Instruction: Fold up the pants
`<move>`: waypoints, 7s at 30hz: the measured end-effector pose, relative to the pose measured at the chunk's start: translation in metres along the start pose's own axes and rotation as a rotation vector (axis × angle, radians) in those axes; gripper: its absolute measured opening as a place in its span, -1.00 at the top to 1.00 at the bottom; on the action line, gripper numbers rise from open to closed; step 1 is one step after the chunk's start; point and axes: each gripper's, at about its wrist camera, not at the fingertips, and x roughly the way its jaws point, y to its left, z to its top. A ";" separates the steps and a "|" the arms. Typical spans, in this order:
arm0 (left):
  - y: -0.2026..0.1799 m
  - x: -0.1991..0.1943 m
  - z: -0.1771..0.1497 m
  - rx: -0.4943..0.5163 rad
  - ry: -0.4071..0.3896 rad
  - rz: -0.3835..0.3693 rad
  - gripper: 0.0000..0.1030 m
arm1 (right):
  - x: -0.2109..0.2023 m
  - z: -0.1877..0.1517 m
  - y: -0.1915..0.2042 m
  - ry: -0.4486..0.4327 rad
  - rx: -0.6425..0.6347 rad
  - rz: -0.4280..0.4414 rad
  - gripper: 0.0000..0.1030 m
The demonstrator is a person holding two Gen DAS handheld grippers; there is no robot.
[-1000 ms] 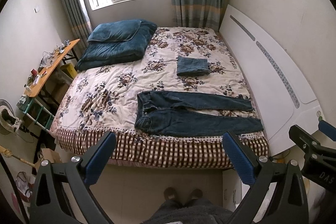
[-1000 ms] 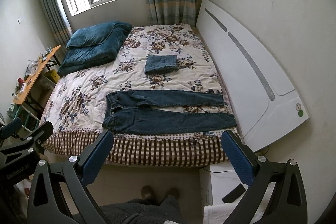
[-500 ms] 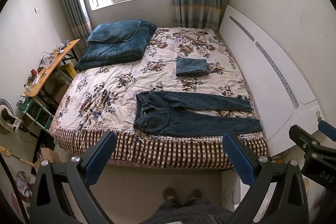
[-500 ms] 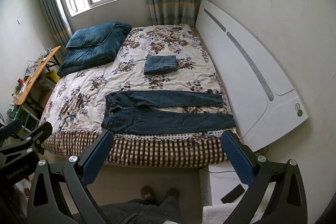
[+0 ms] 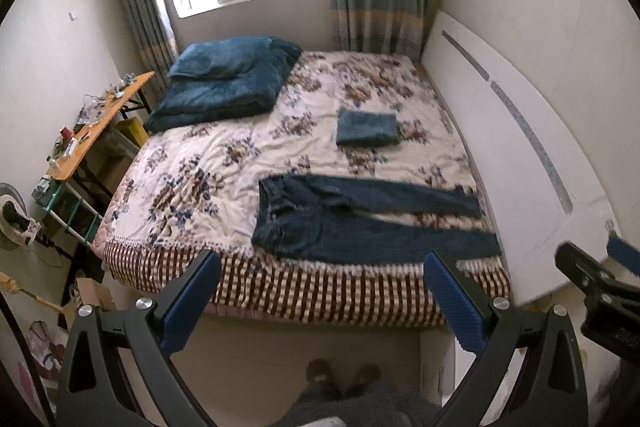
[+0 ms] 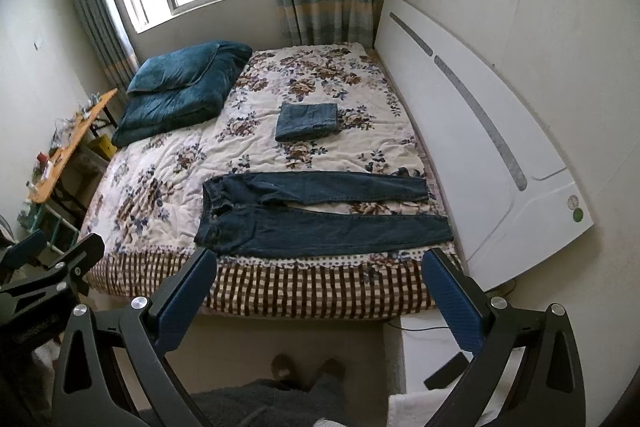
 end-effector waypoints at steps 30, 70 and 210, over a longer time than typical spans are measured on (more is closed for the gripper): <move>0.091 0.527 -0.039 -0.500 0.690 0.104 -1.00 | 0.554 -0.065 -0.242 0.508 0.686 -0.144 -1.00; 0.144 0.578 -0.012 -0.574 0.630 -0.054 -0.42 | 0.779 -0.083 -0.171 0.706 0.726 0.094 -0.29; -0.015 0.635 -0.108 -0.155 0.687 -0.201 -0.20 | 0.746 0.033 -0.129 0.708 0.207 -0.105 -0.85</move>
